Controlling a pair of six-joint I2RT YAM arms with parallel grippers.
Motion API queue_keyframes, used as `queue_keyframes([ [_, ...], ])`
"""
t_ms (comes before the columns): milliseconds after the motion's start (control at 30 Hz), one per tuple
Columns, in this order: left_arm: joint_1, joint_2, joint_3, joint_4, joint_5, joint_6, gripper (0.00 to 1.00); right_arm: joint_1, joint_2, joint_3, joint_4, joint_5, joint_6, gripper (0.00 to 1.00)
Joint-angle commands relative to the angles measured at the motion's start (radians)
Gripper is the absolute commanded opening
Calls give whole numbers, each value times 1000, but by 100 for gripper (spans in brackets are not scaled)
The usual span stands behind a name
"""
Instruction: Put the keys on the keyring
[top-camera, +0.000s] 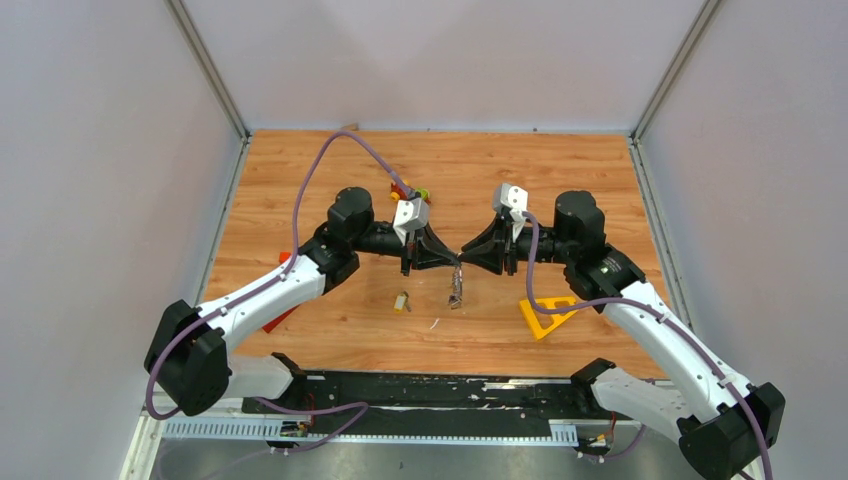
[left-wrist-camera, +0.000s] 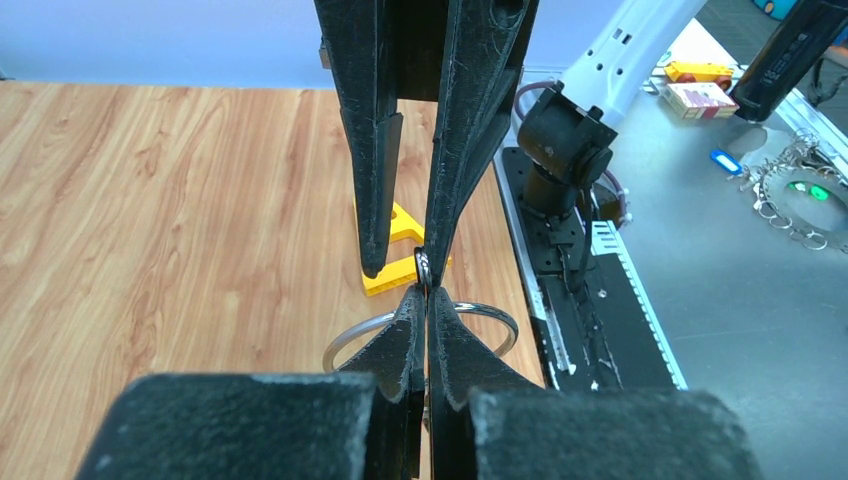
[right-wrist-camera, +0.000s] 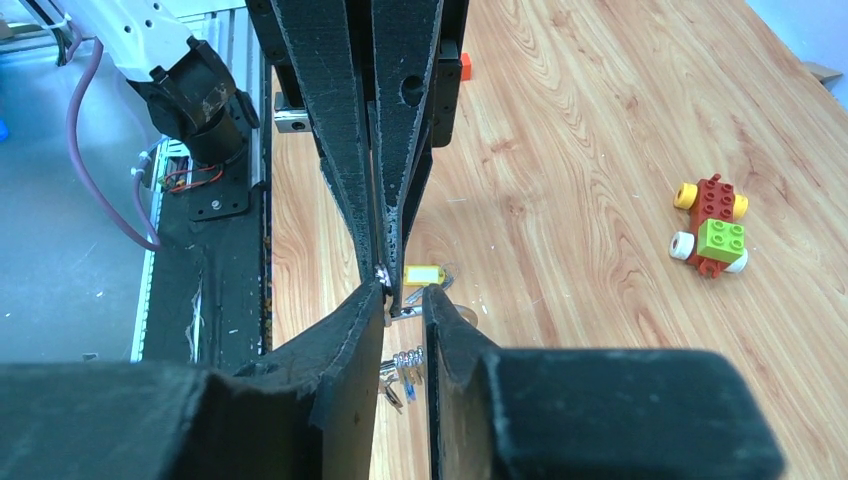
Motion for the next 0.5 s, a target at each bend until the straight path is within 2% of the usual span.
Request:
queue_keyframes([
  [0, -8, -34, 9, 62, 49, -28, 0, -10, 5, -7, 43, 14, -6, 21],
  [467, -9, -27, 11, 83, 53, -53, 0, -10, 16, -14, 74, 25, 6, 7],
])
